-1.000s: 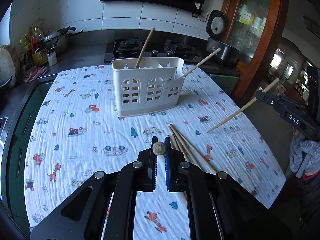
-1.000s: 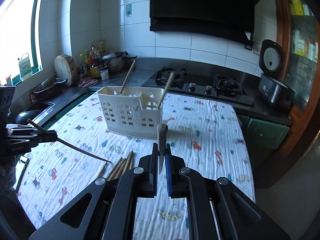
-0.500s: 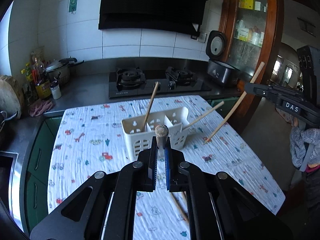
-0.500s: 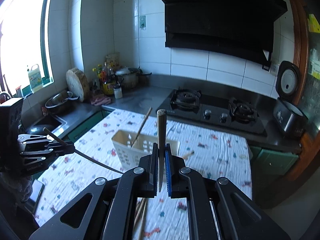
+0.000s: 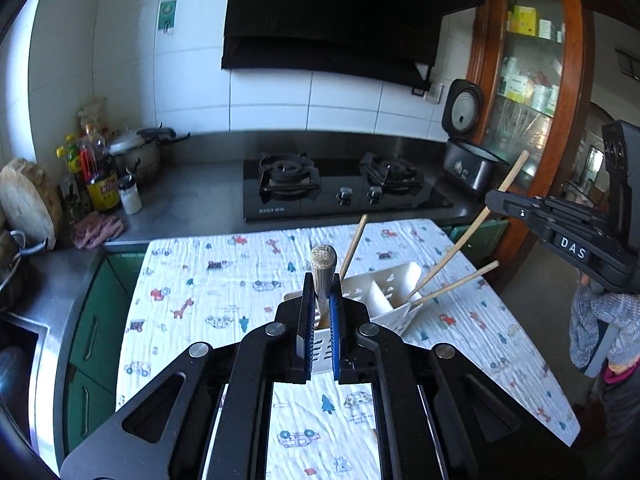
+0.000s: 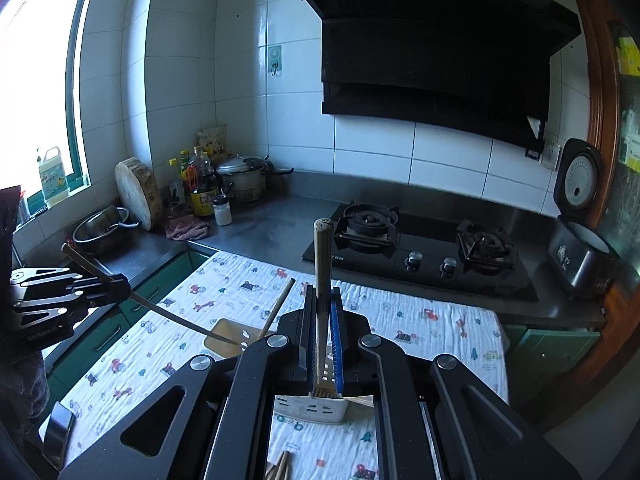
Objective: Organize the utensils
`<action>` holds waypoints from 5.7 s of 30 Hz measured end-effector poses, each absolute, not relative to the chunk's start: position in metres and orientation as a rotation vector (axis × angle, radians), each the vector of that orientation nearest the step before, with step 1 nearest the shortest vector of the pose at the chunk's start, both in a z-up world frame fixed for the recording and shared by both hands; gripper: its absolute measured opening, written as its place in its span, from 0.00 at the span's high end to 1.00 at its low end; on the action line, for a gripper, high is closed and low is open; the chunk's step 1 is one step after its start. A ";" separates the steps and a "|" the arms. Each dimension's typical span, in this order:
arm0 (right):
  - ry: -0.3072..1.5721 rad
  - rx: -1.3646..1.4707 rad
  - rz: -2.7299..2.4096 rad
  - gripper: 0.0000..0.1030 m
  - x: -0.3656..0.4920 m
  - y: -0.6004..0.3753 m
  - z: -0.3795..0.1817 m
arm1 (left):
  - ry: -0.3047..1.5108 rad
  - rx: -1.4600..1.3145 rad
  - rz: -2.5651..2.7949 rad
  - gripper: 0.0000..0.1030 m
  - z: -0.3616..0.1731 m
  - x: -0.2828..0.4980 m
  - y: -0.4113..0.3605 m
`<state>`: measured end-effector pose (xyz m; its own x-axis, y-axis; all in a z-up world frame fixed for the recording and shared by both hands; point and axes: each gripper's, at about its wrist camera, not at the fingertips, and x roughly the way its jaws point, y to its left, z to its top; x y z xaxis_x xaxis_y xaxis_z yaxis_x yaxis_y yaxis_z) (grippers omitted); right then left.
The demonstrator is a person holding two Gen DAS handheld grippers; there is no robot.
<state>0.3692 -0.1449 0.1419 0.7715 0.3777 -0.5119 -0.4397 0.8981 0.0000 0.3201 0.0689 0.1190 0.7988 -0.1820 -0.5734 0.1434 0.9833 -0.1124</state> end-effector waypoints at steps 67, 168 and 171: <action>0.657 -0.183 0.435 0.09 0.164 -0.201 -0.040 | 0.693 -0.145 -0.071 0.14 -0.026 0.148 0.059; 0.901 -0.108 0.498 0.93 0.179 -0.211 -0.119 | 1.095 -0.146 -0.029 0.90 -0.117 0.151 -0.050; 0.900 -0.113 0.495 0.93 0.179 -0.210 -0.119 | 1.097 -0.118 -0.034 0.91 -0.118 0.152 -0.053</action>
